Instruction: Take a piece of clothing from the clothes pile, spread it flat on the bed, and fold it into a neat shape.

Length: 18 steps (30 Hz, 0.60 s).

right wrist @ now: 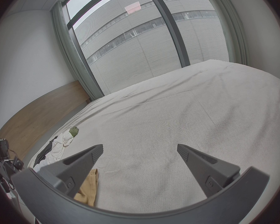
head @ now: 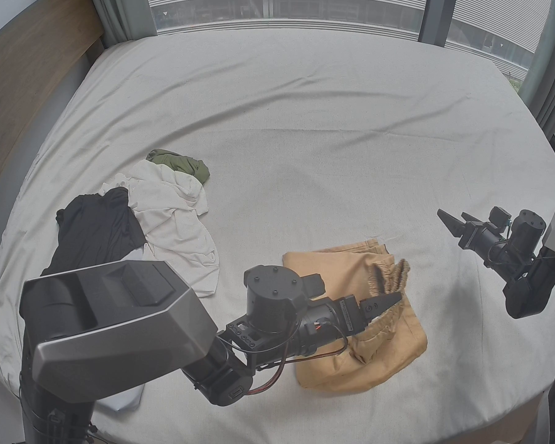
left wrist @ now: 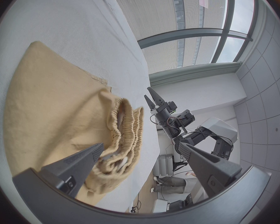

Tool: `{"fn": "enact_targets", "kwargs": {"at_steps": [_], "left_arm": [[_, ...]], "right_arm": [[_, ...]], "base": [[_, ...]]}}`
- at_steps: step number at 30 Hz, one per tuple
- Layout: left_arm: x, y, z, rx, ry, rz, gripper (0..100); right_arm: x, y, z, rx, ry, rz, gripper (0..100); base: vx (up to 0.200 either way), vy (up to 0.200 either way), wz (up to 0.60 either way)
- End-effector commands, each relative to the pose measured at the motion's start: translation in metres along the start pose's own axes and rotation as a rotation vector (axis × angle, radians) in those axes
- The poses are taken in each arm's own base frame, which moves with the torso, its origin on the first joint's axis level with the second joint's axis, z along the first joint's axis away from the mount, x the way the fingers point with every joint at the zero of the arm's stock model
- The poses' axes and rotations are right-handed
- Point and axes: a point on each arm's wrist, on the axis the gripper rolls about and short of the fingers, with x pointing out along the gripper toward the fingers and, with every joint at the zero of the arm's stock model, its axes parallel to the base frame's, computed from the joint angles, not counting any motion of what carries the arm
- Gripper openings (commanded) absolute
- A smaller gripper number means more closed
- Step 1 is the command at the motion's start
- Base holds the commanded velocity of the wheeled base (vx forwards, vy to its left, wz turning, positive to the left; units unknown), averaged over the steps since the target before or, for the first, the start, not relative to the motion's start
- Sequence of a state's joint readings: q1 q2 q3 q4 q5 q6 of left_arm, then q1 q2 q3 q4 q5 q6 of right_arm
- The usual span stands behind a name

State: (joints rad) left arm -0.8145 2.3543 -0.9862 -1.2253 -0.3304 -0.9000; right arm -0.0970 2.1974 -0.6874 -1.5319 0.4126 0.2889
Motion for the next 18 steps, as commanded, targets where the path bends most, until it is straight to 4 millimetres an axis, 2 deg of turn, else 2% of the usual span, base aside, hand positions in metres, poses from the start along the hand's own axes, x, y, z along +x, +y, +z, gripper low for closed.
{"fn": "enact_targets", "kwargs": {"at_steps": [1,11,18], "left_arm": [[0.0,0.0,0.0,0.002,-0.005,0.0,100],[-0.007,-0.008,0.005,0.014,-0.034,0.001,100],[-0.043,-0.018,0.022,0.06,-0.086,0.036,100]], "right_arm": [[0.0,0.0,0.0,0.001,0.001,0.0,100],[-0.001,0.0,-0.002,0.002,0.006,-0.001,100],[-0.004,0.002,-0.007,0.01,0.031,-0.001,100]], "base": [[0.0,0.0,0.0],[0.0,0.0,0.0],[0.0,0.0,0.0]]}}
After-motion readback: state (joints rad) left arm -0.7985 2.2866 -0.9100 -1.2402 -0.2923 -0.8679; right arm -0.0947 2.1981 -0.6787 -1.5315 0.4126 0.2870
